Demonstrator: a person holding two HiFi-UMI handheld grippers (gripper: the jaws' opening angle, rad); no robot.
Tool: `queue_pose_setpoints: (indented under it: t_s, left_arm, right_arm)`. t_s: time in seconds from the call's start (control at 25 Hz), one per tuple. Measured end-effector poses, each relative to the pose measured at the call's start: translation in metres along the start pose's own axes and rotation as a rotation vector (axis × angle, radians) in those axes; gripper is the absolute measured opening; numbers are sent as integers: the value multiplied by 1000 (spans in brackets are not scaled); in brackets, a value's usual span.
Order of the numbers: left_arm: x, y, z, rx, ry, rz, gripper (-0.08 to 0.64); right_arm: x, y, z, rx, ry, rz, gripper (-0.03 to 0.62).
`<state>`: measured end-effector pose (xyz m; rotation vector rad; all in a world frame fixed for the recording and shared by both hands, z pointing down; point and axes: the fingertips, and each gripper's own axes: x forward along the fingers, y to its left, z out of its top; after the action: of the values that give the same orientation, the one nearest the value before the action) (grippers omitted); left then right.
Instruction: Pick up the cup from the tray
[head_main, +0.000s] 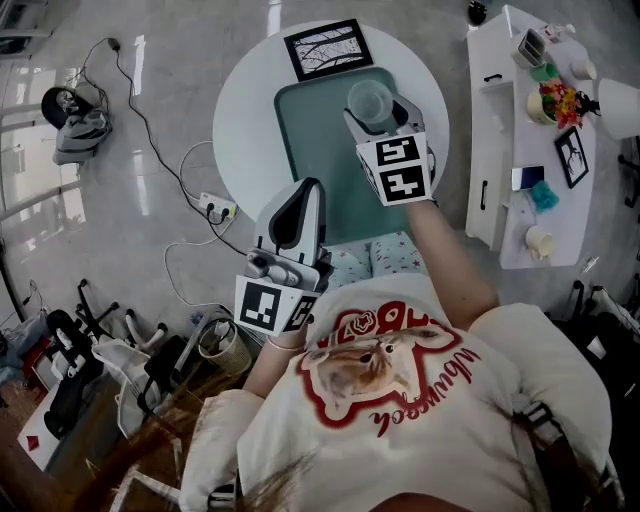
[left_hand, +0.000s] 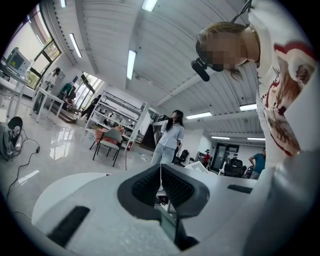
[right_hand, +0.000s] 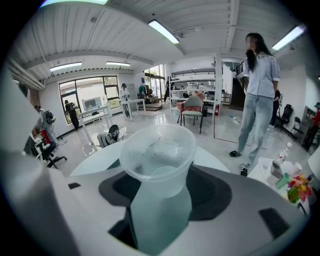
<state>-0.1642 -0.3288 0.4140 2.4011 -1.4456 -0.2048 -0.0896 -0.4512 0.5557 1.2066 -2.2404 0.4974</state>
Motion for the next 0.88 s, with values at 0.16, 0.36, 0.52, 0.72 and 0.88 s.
queue_pose_setpoints:
  t_s: [0.16,0.36,0.52,0.72,0.88]
  left_arm:
    - [3,-9,6,12,-10,-19,14]
    - [3,-19,17,30,-16,-47,15]
    - [7,-25,24,46,-23,-63,15]
    - [12,-36,31,70,-29,-97,15]
    - [14,-42,39,91,-38,-117,15]
  right_arm:
    - [-19,-3,11,-4,-17,9,293]
    - [-48,0,34,-39,-49,18,293]
    - [-66,-2,47,-36,-76,29,293]
    - [-87,1,61,-81,-93,33,293]
    - [-104,10,73,-83,-108,77,291]
